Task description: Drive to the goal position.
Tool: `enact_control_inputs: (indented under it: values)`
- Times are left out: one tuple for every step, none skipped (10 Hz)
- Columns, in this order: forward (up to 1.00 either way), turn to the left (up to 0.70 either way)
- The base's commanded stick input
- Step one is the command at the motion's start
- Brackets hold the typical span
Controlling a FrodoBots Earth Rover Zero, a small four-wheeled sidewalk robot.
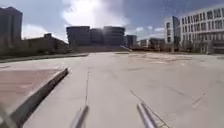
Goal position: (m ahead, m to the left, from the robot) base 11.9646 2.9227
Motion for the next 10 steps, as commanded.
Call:
enact_control_inputs:
  values:
    - [0.7,0.12]
    - [0.7,0.24]
    - [0.7,0.35]
    - [0.7,0.0]
    - [0.7,0.0]
    - [0.7,0.0]
    - [0.7,0.0]
    - [0.7,0.0]
    - [0.7,0.0]
    - [0.7,0.0]
